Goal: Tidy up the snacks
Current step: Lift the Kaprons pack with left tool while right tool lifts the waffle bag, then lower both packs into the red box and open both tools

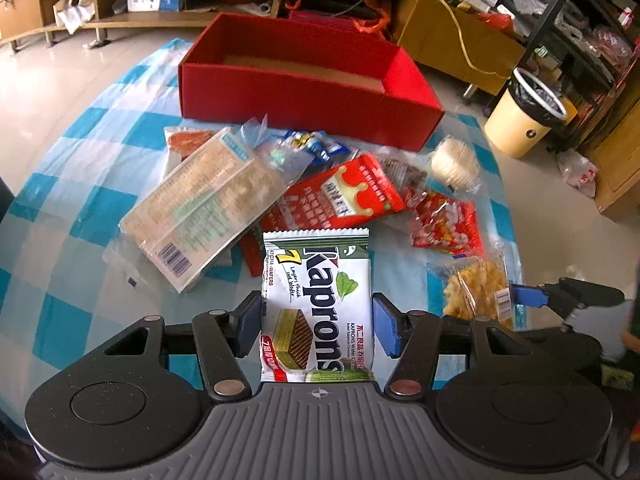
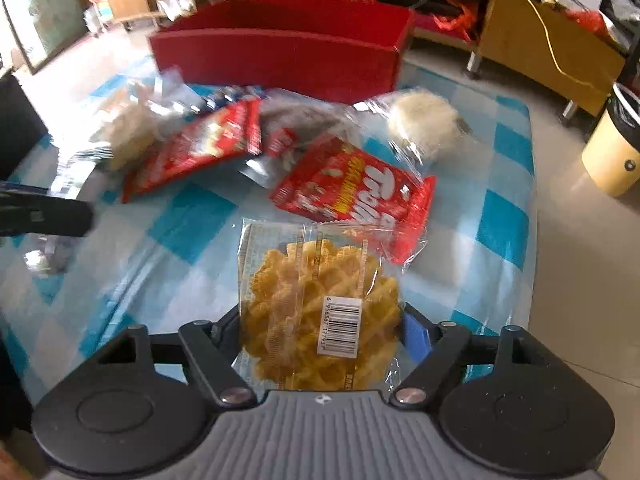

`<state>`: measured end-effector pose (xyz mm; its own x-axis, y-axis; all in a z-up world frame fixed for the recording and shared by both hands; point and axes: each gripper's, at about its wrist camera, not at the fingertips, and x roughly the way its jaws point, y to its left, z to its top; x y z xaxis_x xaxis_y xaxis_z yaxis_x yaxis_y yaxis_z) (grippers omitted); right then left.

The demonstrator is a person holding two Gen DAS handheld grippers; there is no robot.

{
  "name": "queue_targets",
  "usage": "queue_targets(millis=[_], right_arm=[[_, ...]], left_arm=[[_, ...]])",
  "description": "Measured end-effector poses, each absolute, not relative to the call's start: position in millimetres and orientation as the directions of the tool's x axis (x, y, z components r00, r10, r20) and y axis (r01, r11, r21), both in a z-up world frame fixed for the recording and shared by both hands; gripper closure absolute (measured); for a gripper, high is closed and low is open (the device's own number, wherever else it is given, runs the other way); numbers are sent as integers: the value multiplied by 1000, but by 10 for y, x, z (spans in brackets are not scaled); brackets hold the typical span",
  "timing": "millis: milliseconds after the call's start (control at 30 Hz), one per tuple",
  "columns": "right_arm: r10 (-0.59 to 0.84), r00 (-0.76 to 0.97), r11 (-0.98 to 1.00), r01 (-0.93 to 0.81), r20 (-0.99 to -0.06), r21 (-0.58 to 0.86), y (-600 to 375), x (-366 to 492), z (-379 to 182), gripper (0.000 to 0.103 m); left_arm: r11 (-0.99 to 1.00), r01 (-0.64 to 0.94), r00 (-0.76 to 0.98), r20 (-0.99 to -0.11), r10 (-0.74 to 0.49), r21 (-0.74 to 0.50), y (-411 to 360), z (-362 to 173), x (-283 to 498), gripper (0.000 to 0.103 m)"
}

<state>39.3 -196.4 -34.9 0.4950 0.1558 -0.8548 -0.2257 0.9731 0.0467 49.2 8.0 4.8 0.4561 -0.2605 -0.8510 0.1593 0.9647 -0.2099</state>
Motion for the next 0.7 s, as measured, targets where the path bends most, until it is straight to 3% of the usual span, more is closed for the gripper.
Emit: queue_targets(millis=[133,333,700], right_arm=[[231,576,966,-229,-785,116,-1948,392,11,27],[226,692,973,-200,-686,119,-1905,985,430,27],[197,697,980,-164,-690,115,-1769,2331,300,27]], left_arm=[[959,170,504,-816,-282,-226,58,247,551,38],[968,162,581,-774,-252,-193,-36,519,1050,38],[993,95,658,-743,-119,-75,-219,495,2329,38]])
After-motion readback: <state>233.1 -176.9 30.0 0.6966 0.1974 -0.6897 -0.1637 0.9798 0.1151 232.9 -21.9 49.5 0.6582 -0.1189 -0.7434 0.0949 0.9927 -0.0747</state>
